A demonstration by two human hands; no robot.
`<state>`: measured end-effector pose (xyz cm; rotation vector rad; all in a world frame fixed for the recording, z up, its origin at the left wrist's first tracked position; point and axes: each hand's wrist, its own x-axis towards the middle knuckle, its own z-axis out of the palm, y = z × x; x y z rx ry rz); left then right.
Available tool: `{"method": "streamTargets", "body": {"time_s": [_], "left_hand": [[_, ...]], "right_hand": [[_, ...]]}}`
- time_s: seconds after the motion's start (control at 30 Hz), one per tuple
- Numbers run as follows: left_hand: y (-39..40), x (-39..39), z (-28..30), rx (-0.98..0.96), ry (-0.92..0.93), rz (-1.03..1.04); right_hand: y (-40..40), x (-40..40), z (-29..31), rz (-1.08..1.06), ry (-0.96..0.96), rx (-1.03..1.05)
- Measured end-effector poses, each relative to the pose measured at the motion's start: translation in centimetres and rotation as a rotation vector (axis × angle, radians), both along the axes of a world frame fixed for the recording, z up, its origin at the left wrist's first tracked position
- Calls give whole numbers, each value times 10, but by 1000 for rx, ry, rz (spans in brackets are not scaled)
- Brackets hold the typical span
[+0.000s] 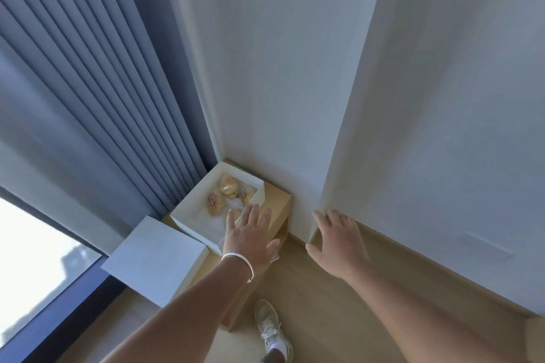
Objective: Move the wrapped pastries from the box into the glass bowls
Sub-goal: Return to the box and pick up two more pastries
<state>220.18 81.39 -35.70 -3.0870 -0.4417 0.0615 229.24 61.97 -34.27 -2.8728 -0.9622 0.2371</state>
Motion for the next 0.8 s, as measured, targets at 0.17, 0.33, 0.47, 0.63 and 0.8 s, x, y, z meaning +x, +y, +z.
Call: {"method": "streamTargets", "body": {"time_s": [0.17, 0.33, 0.47, 0.63, 0.8], "left_hand": [[40, 81, -1, -3, -66, -33], [92, 134, -5, -64, -69, 20], [142, 154, -14, -74, -57, 89], [190, 140, -33, -138, -34, 250], [222, 107, -53, -207, -1, 441]], "right_hand": [[55, 71, 7, 38, -47, 27], [106, 134, 8, 101, -36, -60], [152, 170, 0, 157, -17, -105], [217, 186, -10, 293, -11, -159], [282, 185, -20, 477, 1, -190]]}}
